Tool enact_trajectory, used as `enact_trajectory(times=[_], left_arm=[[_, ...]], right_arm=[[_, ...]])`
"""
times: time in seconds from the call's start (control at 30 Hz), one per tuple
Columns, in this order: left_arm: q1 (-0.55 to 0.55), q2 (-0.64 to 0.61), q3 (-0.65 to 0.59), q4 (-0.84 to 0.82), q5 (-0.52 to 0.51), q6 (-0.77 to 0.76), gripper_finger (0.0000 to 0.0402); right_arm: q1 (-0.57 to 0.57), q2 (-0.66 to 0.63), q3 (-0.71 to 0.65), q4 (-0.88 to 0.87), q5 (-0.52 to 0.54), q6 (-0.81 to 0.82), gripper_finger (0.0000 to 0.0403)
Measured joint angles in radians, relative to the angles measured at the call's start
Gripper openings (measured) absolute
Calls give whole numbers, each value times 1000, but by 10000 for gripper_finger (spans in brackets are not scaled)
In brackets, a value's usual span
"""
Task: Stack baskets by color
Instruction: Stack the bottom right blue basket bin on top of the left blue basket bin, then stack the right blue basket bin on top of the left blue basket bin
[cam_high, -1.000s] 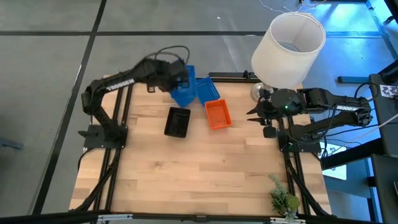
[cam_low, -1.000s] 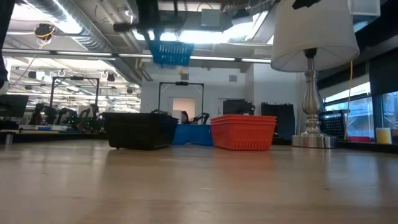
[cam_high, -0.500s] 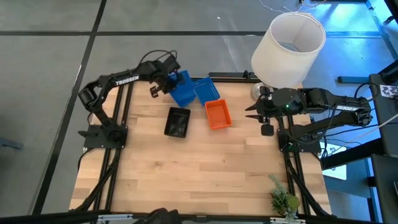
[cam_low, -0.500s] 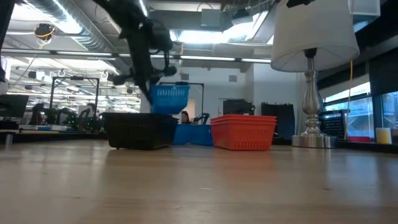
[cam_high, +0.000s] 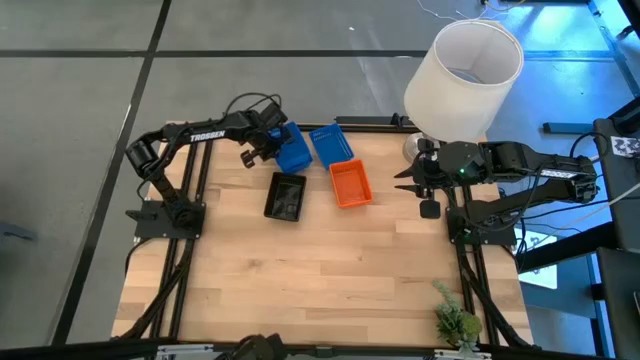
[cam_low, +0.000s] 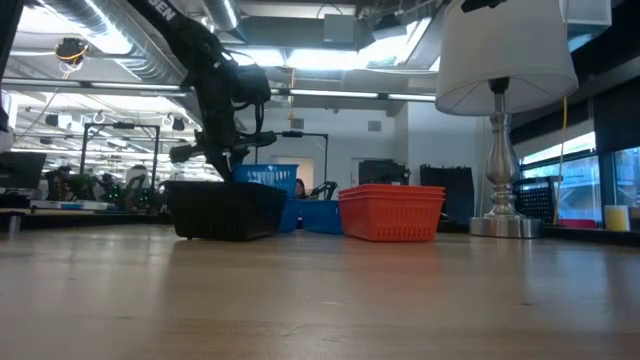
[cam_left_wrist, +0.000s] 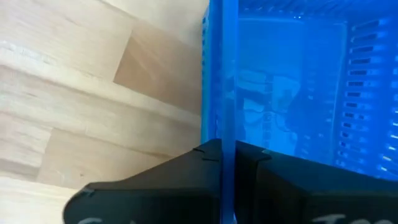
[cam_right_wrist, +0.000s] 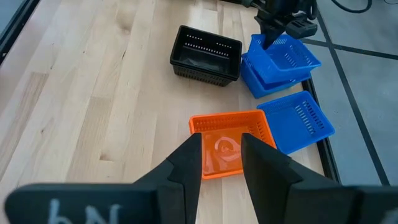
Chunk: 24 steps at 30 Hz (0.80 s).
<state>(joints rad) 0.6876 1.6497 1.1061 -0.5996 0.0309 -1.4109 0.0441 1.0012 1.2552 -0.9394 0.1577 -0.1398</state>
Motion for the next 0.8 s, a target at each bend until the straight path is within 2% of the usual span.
enact_trajectory(times=[0.2,0.3,0.4,0.53,0.63,0.8], left_arm=[[8,0,0,11,-12,41,2],[3,0,0,10,-13,79,15],[3,0,0,1,-13,40,33],[4,0,0,10,-81,56,48],[8,0,0,25,-51,63,50],[-1,-44,0,29,-61,177,47]], right_arm=[[0,0,0,0,0,-1,110],[0,0,0,0,0,-4,110],[0,0,0,0,0,-7,110],[0,0,0,0,0,-21,110],[-1,0,0,-1,0,-18,110],[-8,10,0,41,6,47,110]])
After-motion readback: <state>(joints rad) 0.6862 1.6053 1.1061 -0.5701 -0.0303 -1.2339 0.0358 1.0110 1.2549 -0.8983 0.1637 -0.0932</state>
